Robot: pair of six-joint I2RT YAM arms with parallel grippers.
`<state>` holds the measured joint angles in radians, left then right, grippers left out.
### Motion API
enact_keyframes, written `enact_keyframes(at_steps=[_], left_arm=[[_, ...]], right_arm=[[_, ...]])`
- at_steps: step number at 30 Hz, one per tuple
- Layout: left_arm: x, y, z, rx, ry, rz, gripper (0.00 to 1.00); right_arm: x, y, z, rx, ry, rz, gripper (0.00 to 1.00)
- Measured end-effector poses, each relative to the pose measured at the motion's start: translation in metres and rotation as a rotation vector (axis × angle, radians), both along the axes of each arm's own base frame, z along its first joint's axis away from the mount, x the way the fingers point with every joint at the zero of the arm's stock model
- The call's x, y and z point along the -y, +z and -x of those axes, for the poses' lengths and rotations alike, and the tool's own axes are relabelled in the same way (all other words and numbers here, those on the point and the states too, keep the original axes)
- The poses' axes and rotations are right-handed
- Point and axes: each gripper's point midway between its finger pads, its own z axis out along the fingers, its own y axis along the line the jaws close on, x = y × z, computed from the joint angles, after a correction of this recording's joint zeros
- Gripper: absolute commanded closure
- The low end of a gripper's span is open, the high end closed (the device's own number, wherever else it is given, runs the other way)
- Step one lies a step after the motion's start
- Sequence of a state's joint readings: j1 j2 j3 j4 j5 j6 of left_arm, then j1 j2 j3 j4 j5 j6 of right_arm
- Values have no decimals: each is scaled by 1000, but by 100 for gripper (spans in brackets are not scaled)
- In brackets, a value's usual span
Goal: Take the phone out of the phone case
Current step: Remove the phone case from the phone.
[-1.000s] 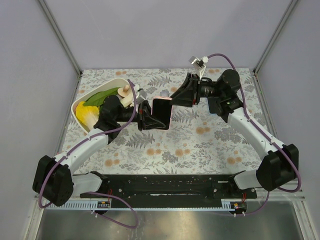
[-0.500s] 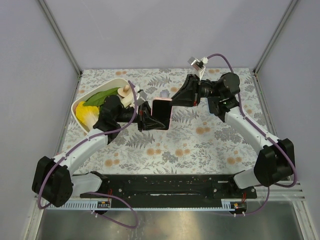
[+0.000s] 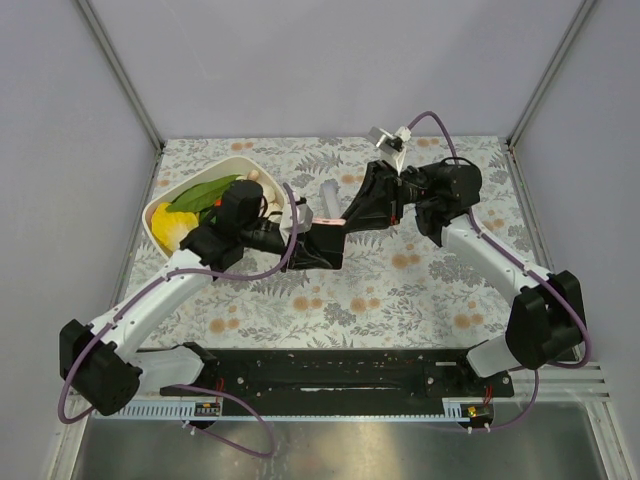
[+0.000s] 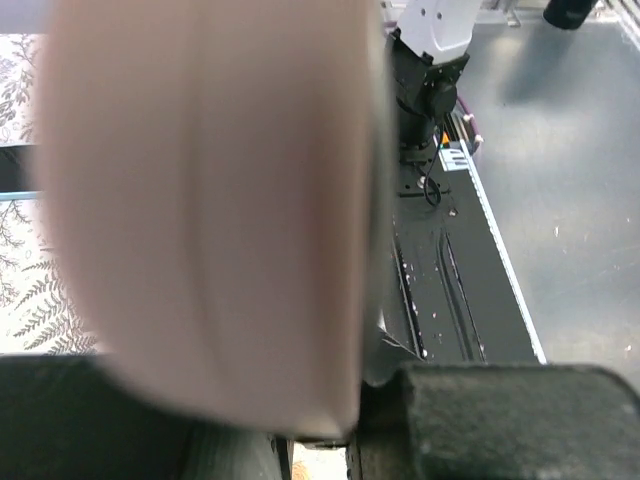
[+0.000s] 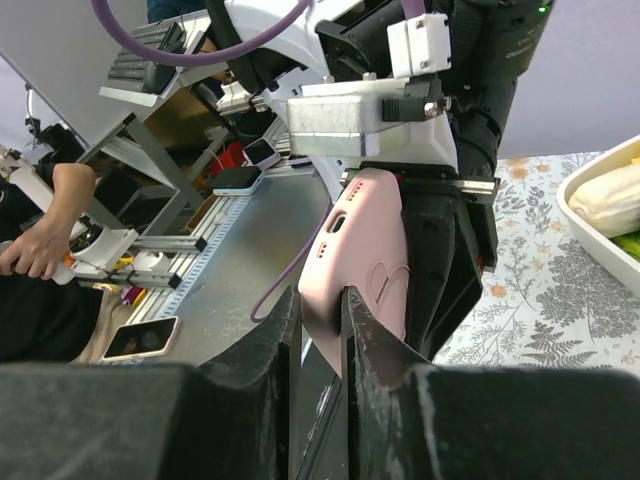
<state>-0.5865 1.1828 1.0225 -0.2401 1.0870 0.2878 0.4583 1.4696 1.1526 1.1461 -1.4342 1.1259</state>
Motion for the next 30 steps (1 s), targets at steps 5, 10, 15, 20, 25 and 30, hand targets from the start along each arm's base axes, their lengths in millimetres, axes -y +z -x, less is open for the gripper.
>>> enact_keyframes(at_steps=[5,10,15,20,25,30], left_arm=[[-1,-5,8,35,-21,-48,100],[-6,-11,7,68,-6,-88,100],[-10,-15,7,108,1,-128,100],[-16,-15,9,160,-7,-167,100],[-21,-15,11,200,-15,-204,100],[-23,-12,15,242,-34,-231,100]], right_arm=[[-3,-3,11,16,46,14,100],[-4,-9,13,15,57,22,100],[-4,-14,18,25,78,35,100],[-5,-15,27,48,111,38,100],[-6,-15,34,60,136,41,100],[-6,-14,43,78,167,45,100]])
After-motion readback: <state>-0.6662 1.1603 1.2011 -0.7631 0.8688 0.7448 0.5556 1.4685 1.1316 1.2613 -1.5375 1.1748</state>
